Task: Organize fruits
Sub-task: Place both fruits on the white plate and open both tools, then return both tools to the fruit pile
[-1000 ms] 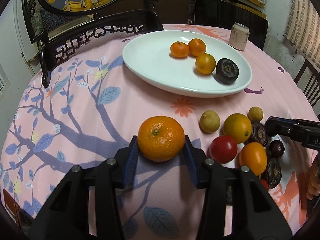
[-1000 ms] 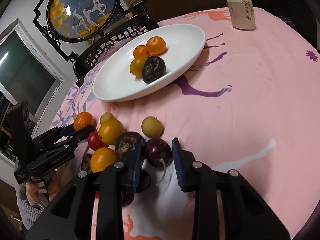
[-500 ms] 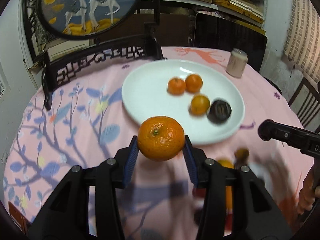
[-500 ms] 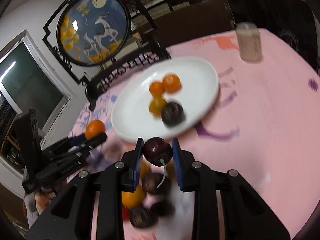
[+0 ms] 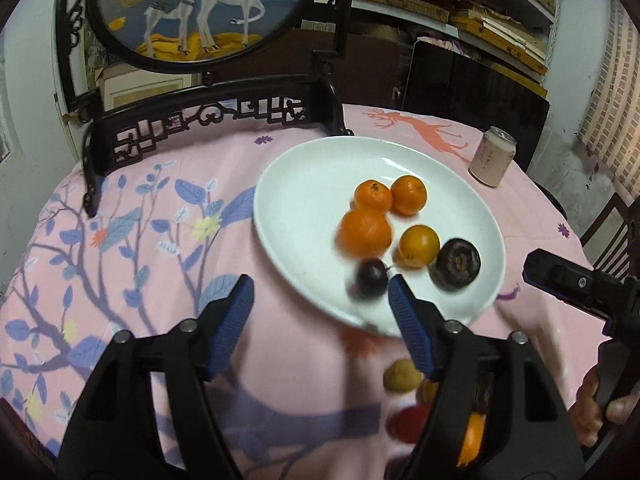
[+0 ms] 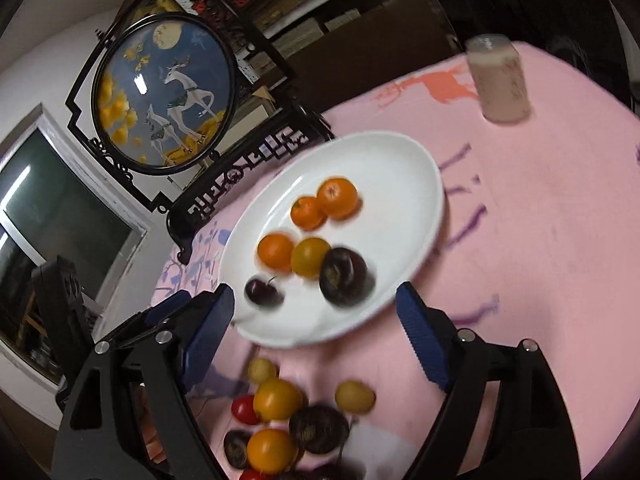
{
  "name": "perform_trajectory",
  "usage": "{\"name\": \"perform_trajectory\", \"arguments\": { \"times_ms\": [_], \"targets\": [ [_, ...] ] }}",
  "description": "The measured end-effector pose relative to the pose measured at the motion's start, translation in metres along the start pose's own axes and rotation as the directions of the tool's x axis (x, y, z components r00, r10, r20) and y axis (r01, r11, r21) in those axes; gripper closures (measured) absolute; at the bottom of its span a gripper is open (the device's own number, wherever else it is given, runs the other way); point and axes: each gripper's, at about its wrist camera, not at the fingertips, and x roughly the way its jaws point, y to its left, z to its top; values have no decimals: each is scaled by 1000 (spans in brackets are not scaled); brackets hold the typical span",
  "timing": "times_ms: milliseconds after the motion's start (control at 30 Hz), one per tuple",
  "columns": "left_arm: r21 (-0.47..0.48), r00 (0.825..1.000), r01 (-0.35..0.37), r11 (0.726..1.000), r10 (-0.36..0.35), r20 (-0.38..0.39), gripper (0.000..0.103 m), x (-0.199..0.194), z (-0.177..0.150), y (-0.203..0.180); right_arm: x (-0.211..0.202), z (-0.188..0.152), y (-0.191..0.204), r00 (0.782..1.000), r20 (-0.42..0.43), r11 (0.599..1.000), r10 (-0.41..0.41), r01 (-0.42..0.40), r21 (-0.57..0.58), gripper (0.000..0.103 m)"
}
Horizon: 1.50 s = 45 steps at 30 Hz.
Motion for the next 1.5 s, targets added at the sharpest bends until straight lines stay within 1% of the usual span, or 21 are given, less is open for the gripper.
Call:
{"name": "perform_trajectory", "arguments": {
  "times_ms": [100, 133, 233, 300, 400, 500, 600, 733, 800, 900, 967, 1033, 1067, 1133, 1167, 1233, 1267, 1300, 1367, 1467, 1500],
  "targets": [
    [38, 1000, -16, 999, 16, -1, 26, -10, -15, -3, -9, -13, -1, 1000, -7, 1000, -18, 18, -8, 19],
    [43, 1000, -13, 999, 13, -5, 23, -12, -20, -3, -13, -19, -2, 1000, -14, 1000, -23, 23, -8, 16],
    [89, 1000, -12, 996, 14, -24, 20, -17, -34, -11, -24, -31, -9, 999, -21, 999, -33, 33, 15, 12],
    [127, 999, -20, 992, 25, -35, 19, -17, -43, -18, -28, -33, -15, 999, -26, 999, -30, 31, 37, 12],
    [146, 999, 1, 989, 6, -53, 19, -13, -47, -25, -32, -31, -24, 1000, -16, 996, -16, 17, 86, 12],
    [134, 995, 43, 990, -31, -90, 19, -5, -46, -27, -31, -30, -30, 1000, -24, 993, -14, 17, 114, 12],
    [99, 989, 85, 991, -72, -132, 19, 4, -44, -25, -26, -31, -31, 999, -47, 992, -11, 16, 124, 12],
    [55, 983, 90, 994, -79, -164, 19, 16, -38, -21, -23, -31, -26, 998, -56, 994, -19, 25, 103, 12],
    [27, 980, 78, 997, -72, -187, 18, 24, -35, -17, -23, -32, -25, 998, -57, 995, -23, 29, 96, 12],
    [-10, 974, 87, 996, -87, -211, 15, 30, -33, -13, -21, -32, -26, 998, -60, 995, -26, 32, 99, 12],
    [-14, 975, 74, 997, -75, -208, 14, 30, -32, -11, -21, -32, -27, 998, -63, 994, -26, 32, 103, 12],
    [-3, 980, 37, 999, -37, -196, 12, 27, -30, -7, -21, -32, -28, 998, -64, 994, -26, 33, 103, 12],
    [6, 983, -10, 1000, 11, -181, 12, 22, -29, -2, -22, -32, -28, 998, -63, 994, -27, 33, 104, 12],
    [7, 983, -90, 996, 90, -163, 14, 14, -31, 13, -23, -31, -28, 998, -59, 994, -21, 27, 108, 12],
    [-10, 981, -112, 994, 109, -160, 14, 10, -32, 22, -23, -31, -28, 998, -58, 994, -19, 25, 108, 12],
    [-99, 984, -75, 992, 58, -167, 14, 3, -32, 42, -24, -31, -26, 998, -58, 994, -19, 25, 102, 12],
    [-154, 987, -29, 988, 4, -163, 14, -1, -30, 49, -24, -31, -25, 998, -59, 995, -20, 26, 97, 12],
    [-165, 987, -11, 986, -15, -157, 14, -2, -29, 50, -23, -31, -24, 998, -60, 995, -21, 26, 92, 12],
    [-121, 989, 11, 993, -29, -146, 14, -4, -29, 38, -23, -31, -24, 998, -60, 996, -23, 28, 86, 12],
    [-45, 990, 13, 999, -19, -143, 14, -1, -32, 16, -23, -31, -23, 998, -58, 996, -25, 30, 84, 12],
    [-20, 990, 14, 1000, -17, -143, 17, 2, -33, 9, -23, -31, -23, 998, -57, 996, -27, 32, 83, 12]
  ]
}}
